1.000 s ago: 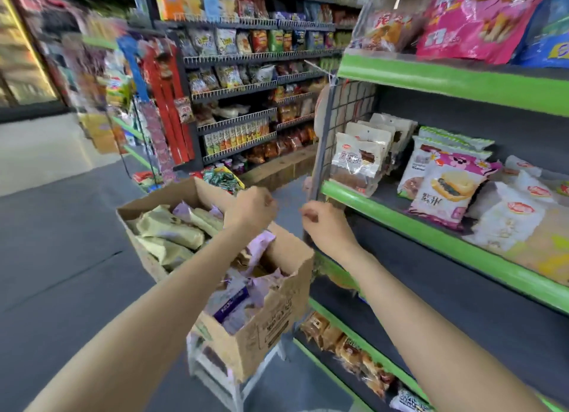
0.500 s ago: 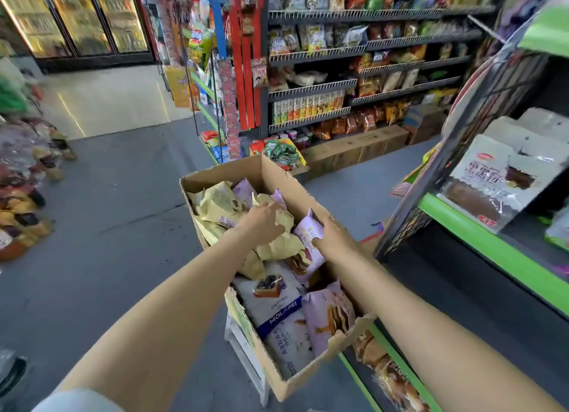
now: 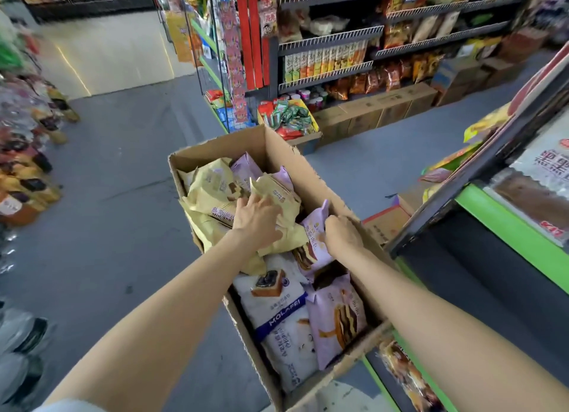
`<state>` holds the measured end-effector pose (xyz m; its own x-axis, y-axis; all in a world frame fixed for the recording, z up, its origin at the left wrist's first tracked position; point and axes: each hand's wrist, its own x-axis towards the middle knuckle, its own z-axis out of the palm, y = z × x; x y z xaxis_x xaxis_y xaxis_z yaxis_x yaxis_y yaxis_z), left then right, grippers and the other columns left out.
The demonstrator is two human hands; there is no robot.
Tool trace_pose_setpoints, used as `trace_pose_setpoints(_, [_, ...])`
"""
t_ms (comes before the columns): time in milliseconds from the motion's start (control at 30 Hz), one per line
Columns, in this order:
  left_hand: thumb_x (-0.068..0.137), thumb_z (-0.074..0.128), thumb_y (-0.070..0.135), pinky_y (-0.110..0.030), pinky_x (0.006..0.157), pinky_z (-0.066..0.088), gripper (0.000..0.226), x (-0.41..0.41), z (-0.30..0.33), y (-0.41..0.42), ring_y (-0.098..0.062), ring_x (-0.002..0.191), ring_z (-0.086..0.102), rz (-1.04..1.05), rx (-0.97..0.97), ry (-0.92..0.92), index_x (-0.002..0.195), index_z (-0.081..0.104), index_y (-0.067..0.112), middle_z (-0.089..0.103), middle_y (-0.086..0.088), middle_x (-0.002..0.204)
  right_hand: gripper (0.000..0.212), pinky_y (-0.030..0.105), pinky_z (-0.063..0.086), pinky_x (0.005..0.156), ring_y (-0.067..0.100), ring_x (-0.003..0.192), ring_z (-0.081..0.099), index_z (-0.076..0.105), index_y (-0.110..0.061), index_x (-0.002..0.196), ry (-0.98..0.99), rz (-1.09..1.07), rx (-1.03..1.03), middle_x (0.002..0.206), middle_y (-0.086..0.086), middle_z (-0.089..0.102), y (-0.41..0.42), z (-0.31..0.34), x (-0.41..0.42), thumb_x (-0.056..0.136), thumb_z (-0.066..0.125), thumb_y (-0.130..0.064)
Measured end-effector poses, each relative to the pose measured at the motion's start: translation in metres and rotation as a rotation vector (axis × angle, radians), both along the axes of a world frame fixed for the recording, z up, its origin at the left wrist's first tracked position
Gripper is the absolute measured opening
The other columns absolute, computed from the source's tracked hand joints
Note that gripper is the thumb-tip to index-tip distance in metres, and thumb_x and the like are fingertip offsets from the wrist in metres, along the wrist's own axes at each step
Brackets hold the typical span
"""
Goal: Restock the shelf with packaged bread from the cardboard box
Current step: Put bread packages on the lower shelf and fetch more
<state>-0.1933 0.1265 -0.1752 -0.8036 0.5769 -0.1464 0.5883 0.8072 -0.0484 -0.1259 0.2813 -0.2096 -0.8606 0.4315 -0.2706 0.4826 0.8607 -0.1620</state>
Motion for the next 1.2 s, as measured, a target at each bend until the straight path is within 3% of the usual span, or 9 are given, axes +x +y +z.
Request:
trace_pose_setpoints(167, [0.092,0.044,0.015,-0.034,0.087,0.041,0.025,0.019,-0.008,0.023,-0.026,0.110,0.050,-0.143,0.331,-0.023,0.109,0.061,0.008,0.055,-0.007,0.117,0.026,0.032,0.038,0.072,0.032,0.107,0.054,0.059,-0.012,0.116,0.243,0.054,-0.019,0.118,0.012,0.055,0.004,0.017,0.028,0.094,0.044,-0.013])
trace_pose_setpoints(333, [0.093,0.046,0.024,-0.037,0.083,0.047,0.031,0.028,-0.025,0.038,-0.033,0.100,0.059,0.015,0.407,-0.354,0.101,0.064,0.000,0.063,-0.018,0.105,0.054,0.036,0.038,0.070,0.031,0.105,0.055,0.040,-0.019,0.137,0.146,0.126,0.014,0.119,0.010,0.050,0.001,0.049,0.065,0.088,0.061,-0.022])
trace_pose_setpoints(500, [0.088,0.060,0.032,-0.033,0.084,0.043,0.035,0.033,-0.030,0.044,-0.031,0.103,0.057,0.042,0.459,-0.456,0.106,0.059,0.002,0.062,-0.015,0.107,0.062,0.035,0.041,0.067,0.032,0.099,0.062,0.018,-0.017,0.147,0.100,0.145,0.200,0.109,0.013,0.062,-0.001,0.070,0.084,0.094,0.049,-0.023])
trace_pose_setpoints(667, [0.051,0.085,0.045,-0.031,0.094,0.043,0.102,0.035,-0.005,0.045,-0.015,0.111,0.050,-0.088,0.689,-0.594,0.136,0.037,0.016,0.053,0.002,0.120,0.029,0.037,0.036,0.071,0.036,0.093,0.060,0.049,-0.012,0.124,0.354,0.147,0.136,0.094,0.015,0.067,0.013,0.084,0.096,0.097,0.046,-0.024])
trace_pose_setpoints(767, [0.063,0.085,0.035,-0.026,0.087,0.046,0.060,0.040,0.009,0.049,-0.014,0.098,0.057,-0.076,0.579,-0.729,0.113,0.057,0.021,0.061,0.005,0.102,0.014,0.037,0.039,0.080,0.033,0.085,0.057,0.059,-0.003,0.097,0.628,0.075,-0.146,0.084,0.013,0.065,0.016,0.081,0.104,0.093,0.054,-0.015])
trace_pose_setpoints(867, [0.066,0.083,0.035,-0.025,0.065,0.045,0.042,0.044,0.010,0.038,-0.018,0.081,0.056,0.043,0.577,-0.642,0.090,0.055,0.015,0.059,0.003,0.078,0.032,0.029,0.037,0.090,0.027,0.110,0.050,0.052,-0.007,0.118,0.676,-0.082,-0.153,0.114,0.011,0.057,0.005,0.068,0.104,0.087,0.061,-0.007])
trace_pose_setpoints(1000, [0.068,0.078,0.049,-0.030,0.065,0.044,0.059,0.039,0.009,0.009,-0.023,0.082,0.053,0.260,0.513,-0.420,0.100,0.049,0.009,0.053,-0.003,0.083,0.019,0.030,0.039,0.080,0.029,0.106,0.054,0.052,-0.004,0.108,0.506,-0.257,-0.127,0.112,0.014,0.057,-0.017,0.047,0.096,0.089,0.053,-0.007])
trace_pose_setpoints(1100, [0.070,0.074,0.048,-0.034,0.071,0.046,0.062,0.032,0.009,-0.008,-0.027,0.089,0.055,0.312,0.502,-0.337,0.108,0.048,0.007,0.057,-0.008,0.095,0.016,0.033,0.045,0.071,0.030,0.094,0.063,0.061,-0.003,0.099,0.050,-0.044,-0.226,0.099,0.014,0.064,-0.033,0.031,0.081,0.088,0.050,-0.005])
trace_pose_setpoints(1200, [0.067,0.076,0.048,-0.037,0.073,0.047,0.064,0.030,0.007,-0.023,-0.029,0.093,0.057,0.335,0.510,-0.338,0.109,0.047,0.009,0.058,-0.008,0.099,0.039,0.032,0.043,0.075,0.027,0.097,0.060,0.053,0.001,0.125,-0.359,0.003,-0.377,0.116,0.015,0.063,-0.044,0.010,0.066,0.087,0.059,-0.008])
